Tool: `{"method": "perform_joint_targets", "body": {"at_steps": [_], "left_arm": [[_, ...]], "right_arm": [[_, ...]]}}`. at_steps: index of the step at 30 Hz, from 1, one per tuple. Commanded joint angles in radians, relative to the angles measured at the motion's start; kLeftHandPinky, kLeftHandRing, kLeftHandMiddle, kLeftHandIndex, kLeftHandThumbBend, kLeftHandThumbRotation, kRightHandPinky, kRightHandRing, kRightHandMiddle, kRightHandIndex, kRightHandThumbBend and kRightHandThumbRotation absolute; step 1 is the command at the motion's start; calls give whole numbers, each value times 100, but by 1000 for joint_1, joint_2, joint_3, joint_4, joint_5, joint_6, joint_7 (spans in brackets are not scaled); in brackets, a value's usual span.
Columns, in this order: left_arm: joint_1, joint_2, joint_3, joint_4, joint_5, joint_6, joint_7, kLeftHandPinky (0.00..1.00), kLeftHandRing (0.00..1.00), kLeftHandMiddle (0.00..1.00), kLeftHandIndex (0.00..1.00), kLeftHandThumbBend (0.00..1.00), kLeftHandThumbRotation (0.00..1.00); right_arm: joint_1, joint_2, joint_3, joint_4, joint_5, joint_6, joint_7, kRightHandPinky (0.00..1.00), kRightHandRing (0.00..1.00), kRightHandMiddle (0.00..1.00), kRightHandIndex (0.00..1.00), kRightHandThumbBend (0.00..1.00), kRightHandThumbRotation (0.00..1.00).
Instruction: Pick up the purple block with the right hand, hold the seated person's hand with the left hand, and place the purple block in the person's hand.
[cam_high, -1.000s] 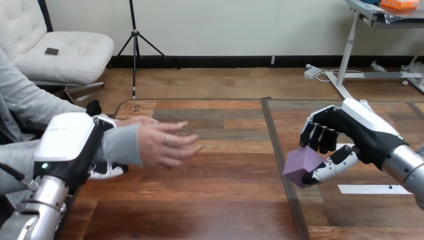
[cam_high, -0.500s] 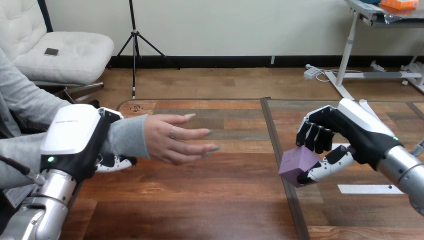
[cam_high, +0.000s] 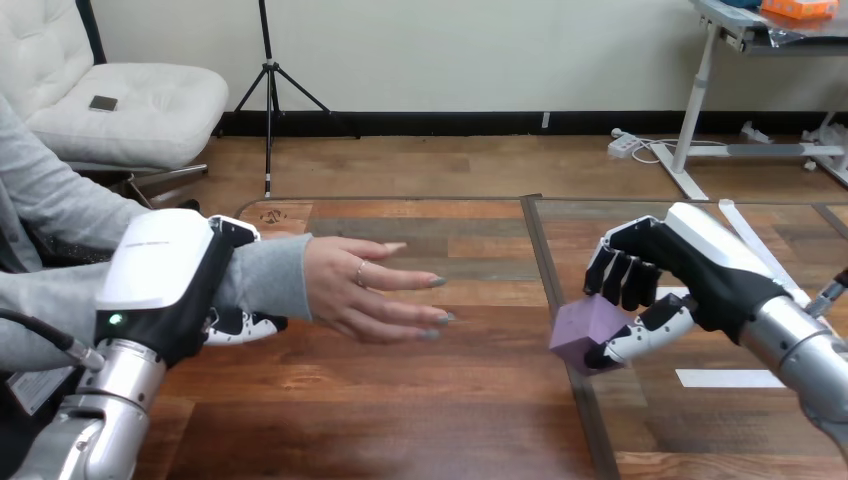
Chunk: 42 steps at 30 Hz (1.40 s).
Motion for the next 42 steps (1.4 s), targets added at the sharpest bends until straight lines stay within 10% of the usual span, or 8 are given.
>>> {"method": "perform_joint_targets", "body": {"at_steps": [1, 42], "left_arm": [[-73, -18, 20, -66, -7, -19, 13, 18, 24, 29, 30, 79, 0], [-97, -102, -7, -25, 15, -59, 33, 18, 22, 27, 29, 75, 0]], "right_arm": [[-91, 25, -12, -58, -4, 6, -22, 35, 38, 41, 41, 88, 0], [-148, 126, 6, -62, -38, 0, -34, 36, 38, 41, 41, 88, 0]]}}
